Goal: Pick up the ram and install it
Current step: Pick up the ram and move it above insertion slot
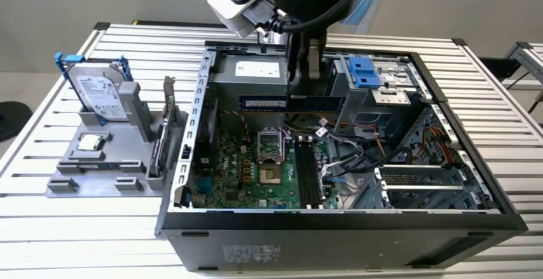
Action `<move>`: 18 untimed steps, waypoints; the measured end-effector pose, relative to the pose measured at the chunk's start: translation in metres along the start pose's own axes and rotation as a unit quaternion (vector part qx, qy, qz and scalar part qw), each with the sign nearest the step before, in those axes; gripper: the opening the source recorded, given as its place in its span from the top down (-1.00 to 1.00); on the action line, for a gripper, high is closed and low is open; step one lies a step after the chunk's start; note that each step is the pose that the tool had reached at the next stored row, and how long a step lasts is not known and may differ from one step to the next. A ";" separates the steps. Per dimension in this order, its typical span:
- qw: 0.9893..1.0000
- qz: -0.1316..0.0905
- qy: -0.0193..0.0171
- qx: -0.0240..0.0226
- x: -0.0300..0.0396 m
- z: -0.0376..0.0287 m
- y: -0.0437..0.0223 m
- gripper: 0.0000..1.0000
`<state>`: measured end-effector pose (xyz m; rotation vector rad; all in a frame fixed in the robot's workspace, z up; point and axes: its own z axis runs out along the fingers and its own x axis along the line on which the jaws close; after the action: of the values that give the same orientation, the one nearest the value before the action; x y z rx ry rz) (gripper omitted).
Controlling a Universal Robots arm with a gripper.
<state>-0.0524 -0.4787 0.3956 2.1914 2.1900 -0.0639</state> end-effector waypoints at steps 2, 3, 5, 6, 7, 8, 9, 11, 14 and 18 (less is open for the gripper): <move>1.000 0.000 0.000 0.000 0.0000 0.0001 0.0037 1.00; 1.000 0.000 0.000 0.000 0.0000 0.0000 0.0056 1.00; 1.000 0.000 0.000 0.000 0.0000 0.0000 0.0092 1.00; 1.000 0.000 0.000 0.000 0.0000 0.0000 0.0111 1.00; 1.000 0.000 0.000 0.000 0.0000 0.0000 0.0127 1.00; 1.000 0.000 0.000 0.000 0.0000 0.0000 0.0146 1.00; 1.000 0.000 0.000 0.000 0.0000 0.0000 0.0162 1.00; 1.000 0.000 0.000 0.000 0.0000 0.0000 0.0198 1.00; 1.000 0.000 0.000 0.000 0.0000 0.0000 0.0252 1.00; 1.000 0.000 0.000 0.000 0.0000 0.0000 0.0320 1.00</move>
<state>-0.0204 -0.4787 0.3956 2.1914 2.1900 -0.0639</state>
